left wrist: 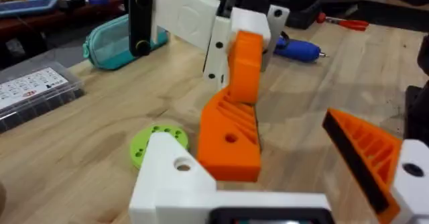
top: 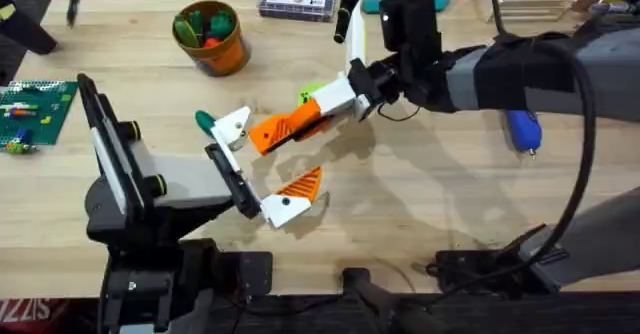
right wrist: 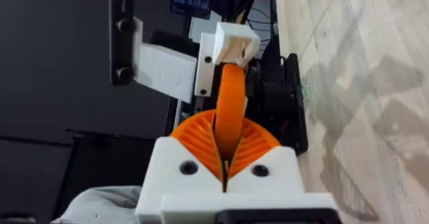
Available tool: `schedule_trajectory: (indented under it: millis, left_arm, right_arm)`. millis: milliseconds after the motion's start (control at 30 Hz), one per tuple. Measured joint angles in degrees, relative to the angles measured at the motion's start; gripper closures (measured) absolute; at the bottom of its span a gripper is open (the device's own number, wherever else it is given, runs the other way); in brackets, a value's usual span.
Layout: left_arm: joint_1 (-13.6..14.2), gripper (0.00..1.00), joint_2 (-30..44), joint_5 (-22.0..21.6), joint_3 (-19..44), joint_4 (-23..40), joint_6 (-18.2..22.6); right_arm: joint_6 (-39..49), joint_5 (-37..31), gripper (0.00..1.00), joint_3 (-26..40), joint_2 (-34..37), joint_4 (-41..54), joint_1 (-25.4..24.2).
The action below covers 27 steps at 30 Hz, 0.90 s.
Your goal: Pick up the gripper from the table and insert it into the empty holder that is missing its gripper. Then pick up a screw, insert it into the mounting hole, and use the screwdriver to tighten it. Finally, clean up the table by picking up the vegetable and placing it into the bucket.
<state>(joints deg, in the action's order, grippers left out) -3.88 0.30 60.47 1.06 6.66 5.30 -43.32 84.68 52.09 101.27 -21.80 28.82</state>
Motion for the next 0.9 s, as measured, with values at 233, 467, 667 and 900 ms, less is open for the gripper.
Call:
schedule_trajectory:
  millis: [233,467,667,900]
  left_arm:
    - [0.00,0.023,0.02,0.00,0.00,0.00,0.00]
    - [0.00,0.024,0.00,-0.04,0.00,0.00,-0.21]
    - [-0.02,0.024,-0.01,-0.31,-0.04,-0.02,-0.90]
    - [0.00,0.023,0.02,0.00,-0.04,-0.04,-1.03]
  right_arm:
    - [-3.44,-0.65,0.996,1.36,0.00,-1.43,0.04]
    - [-4.27,-0.67,0.996,1.75,2.16,-1.98,0.11]
    - [-5.35,0.72,0.996,2.30,4.13,-4.88,0.33]
    - [-6.55,2.03,0.996,3.75,4.87,-6.08,1.21]
